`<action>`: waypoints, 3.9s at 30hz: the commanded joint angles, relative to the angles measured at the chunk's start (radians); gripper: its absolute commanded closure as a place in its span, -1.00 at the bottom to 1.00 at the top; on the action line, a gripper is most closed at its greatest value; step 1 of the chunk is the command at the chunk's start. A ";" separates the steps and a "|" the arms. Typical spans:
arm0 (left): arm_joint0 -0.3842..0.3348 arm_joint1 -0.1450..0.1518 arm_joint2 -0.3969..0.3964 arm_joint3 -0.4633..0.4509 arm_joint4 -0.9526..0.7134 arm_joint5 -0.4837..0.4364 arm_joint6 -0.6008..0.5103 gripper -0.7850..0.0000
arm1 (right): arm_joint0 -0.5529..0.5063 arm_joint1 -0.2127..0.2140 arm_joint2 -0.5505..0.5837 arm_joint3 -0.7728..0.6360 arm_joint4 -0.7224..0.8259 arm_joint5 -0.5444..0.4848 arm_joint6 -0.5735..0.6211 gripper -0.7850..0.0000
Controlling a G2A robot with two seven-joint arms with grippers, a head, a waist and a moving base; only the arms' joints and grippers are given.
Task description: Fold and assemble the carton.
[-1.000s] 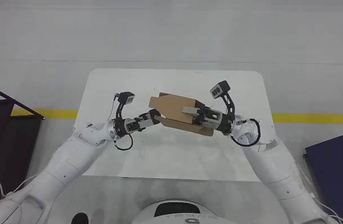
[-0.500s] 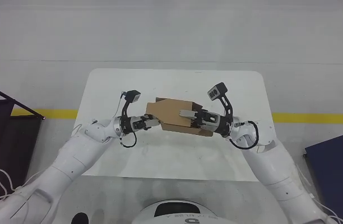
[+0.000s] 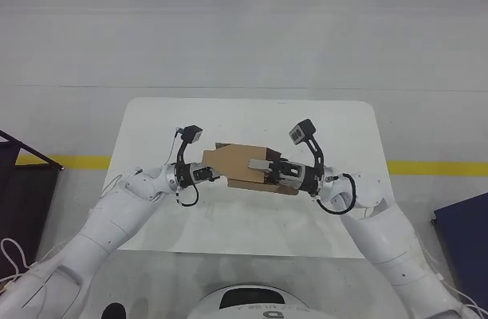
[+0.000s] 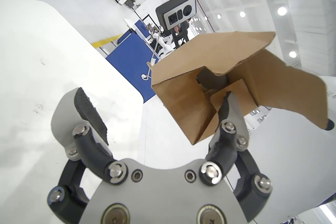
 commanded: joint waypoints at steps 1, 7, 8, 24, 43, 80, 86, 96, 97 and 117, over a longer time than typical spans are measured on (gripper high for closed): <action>0.002 -0.002 -0.004 0.003 0.013 0.000 0.007 -1.00 | 0.001 -0.001 -0.003 0.003 -0.001 0.000 -0.005 1.00; 0.017 -0.005 -0.032 0.016 0.013 0.000 0.026 -1.00 | 0.002 -0.002 -0.001 0.011 0.005 -0.003 -0.008 1.00; 0.019 -0.005 -0.040 0.018 0.010 0.000 0.028 -1.00 | 0.001 -0.002 0.001 0.012 0.012 -0.003 -0.008 1.00; 0.065 0.002 -0.174 0.047 -0.081 0.000 -0.010 -1.00 | 0.009 -0.004 0.054 0.072 0.190 0.018 -0.005 1.00; 0.097 -0.004 -0.226 0.026 -0.029 0.010 0.065 -1.00 | 0.060 -0.052 -0.065 0.315 0.762 0.252 0.320 1.00; 0.093 -0.043 -0.218 -0.061 0.113 0.092 0.131 -1.00 | 0.140 -0.111 -0.120 0.508 0.791 0.307 0.471 1.00; 0.090 -0.056 -0.188 -0.080 0.134 0.107 0.132 -1.00 | 0.135 -0.114 -0.119 0.501 0.766 0.305 0.458 1.00; 0.084 -0.058 -0.181 -0.086 0.166 0.078 0.060 -1.00 | 0.125 -0.115 -0.101 0.498 0.749 0.321 0.449 1.00; 0.085 -0.058 -0.183 -0.087 0.174 0.077 0.060 -1.00 | 0.124 -0.115 -0.101 0.497 0.749 0.322 0.447 1.00; 0.125 -0.051 -0.262 -0.162 0.395 0.132 0.181 -1.00 | 0.131 -0.127 -0.113 0.494 0.698 0.344 0.423 1.00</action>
